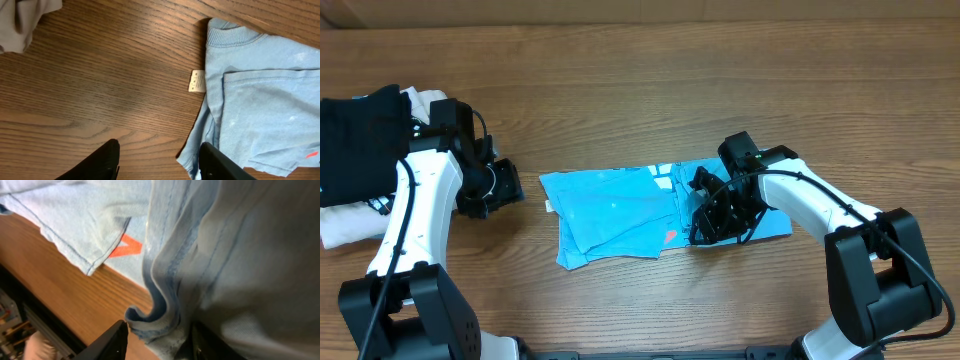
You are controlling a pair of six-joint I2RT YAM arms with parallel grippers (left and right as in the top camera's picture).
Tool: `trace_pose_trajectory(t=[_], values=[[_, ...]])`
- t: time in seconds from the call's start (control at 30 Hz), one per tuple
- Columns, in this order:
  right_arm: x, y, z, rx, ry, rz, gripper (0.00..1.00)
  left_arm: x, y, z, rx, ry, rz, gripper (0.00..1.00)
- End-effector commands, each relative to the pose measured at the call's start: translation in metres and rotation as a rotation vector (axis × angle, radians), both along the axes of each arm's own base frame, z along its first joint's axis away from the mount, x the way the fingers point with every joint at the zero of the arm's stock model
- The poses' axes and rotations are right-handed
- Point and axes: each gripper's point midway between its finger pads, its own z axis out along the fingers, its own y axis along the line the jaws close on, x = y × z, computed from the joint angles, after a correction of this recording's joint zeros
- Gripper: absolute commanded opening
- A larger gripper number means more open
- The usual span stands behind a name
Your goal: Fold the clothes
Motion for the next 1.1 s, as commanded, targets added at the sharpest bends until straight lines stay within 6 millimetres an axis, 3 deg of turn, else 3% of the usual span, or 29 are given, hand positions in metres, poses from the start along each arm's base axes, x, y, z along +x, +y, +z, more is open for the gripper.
trace_pose_trajectory(t=[0.0,0.3,0.33,0.4,0.5,0.57,0.73,1.07], values=[[-0.005,0.006,0.003,0.041,0.018,0.009,0.45,0.005,-0.002,0.008,-0.005,-0.031,-0.025,0.54],[0.017,0.014,0.001,0.073,-0.075,0.000,0.47,0.005,-0.002,0.008,-0.005,-0.030,-0.025,0.54],[0.021,0.015,0.001,0.076,-0.087,-0.010,0.45,0.005,-0.002,0.008,-0.005,-0.030,-0.026,0.55],[0.030,0.018,0.001,0.081,-0.112,-0.041,0.31,0.005,-0.002,0.008,-0.005,-0.030,-0.025,0.54],[0.036,0.020,0.002,0.091,-0.137,-0.042,0.28,0.004,-0.002,0.008,-0.006,-0.027,-0.026,0.54],[0.036,0.020,0.002,0.090,-0.137,-0.042,0.41,0.004,-0.002,0.008,-0.006,-0.027,-0.025,0.55],[0.035,0.020,0.002,0.090,-0.136,-0.040,0.55,0.004,-0.002,0.008,-0.006,-0.027,-0.025,0.55],[0.054,0.031,0.021,0.151,-0.217,0.016,0.57,0.003,-0.002,0.008,-0.007,-0.021,-0.025,0.55]])
